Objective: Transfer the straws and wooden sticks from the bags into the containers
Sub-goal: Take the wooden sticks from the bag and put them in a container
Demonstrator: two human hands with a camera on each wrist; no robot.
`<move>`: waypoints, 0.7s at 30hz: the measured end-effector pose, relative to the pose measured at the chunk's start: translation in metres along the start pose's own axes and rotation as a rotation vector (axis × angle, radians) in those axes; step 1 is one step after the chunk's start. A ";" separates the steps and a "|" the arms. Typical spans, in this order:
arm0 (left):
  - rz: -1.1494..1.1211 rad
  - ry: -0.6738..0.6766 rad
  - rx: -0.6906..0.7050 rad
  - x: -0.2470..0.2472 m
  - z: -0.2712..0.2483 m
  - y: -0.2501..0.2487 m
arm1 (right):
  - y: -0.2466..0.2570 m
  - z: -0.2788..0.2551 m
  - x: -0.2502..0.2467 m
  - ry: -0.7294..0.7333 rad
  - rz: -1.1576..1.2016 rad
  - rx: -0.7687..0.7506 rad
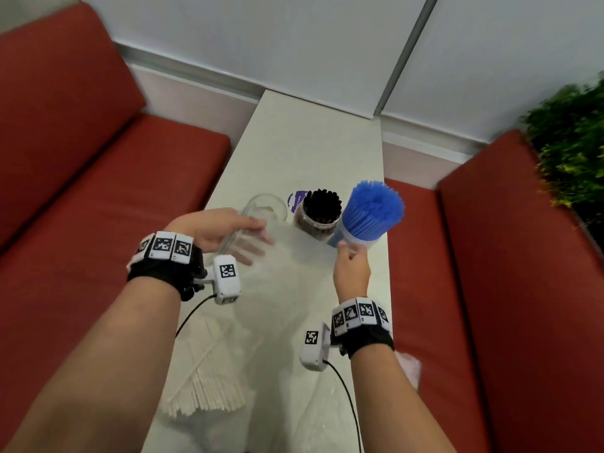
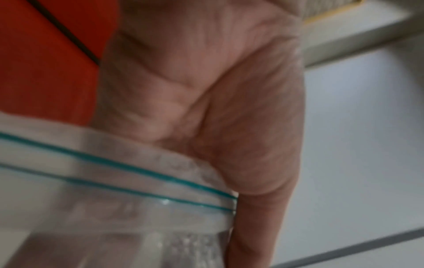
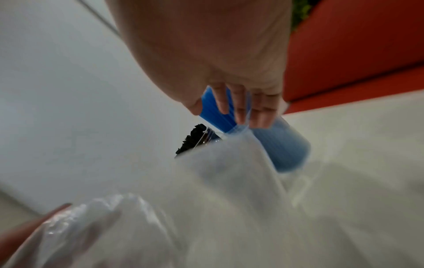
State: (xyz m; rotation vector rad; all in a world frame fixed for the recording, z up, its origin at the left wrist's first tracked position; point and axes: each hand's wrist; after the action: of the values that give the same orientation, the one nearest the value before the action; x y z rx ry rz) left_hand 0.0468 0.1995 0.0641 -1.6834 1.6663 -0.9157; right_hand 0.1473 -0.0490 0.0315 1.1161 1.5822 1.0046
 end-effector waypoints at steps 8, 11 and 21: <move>0.050 -0.107 0.464 0.018 -0.069 -0.049 | 0.028 -0.037 -0.004 0.244 0.567 0.144; 0.074 -0.404 0.579 0.036 -0.080 -0.060 | 0.057 -0.041 -0.010 0.033 0.481 -0.114; 0.276 -0.518 0.653 0.036 -0.078 -0.082 | 0.099 -0.064 -0.040 -0.362 0.388 -0.448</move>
State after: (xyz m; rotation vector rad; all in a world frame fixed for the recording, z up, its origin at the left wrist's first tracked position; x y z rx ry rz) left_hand 0.0308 0.1708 0.1781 -1.0854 1.0554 -0.7012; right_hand 0.1127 -0.0690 0.1494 1.2207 0.8141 1.2500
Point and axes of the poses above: each hand's wrist, its own z-axis towards the middle knuckle, its own x-axis out of the palm, y = z × x, and after that the axes turned 13 degrees about z, right-handed
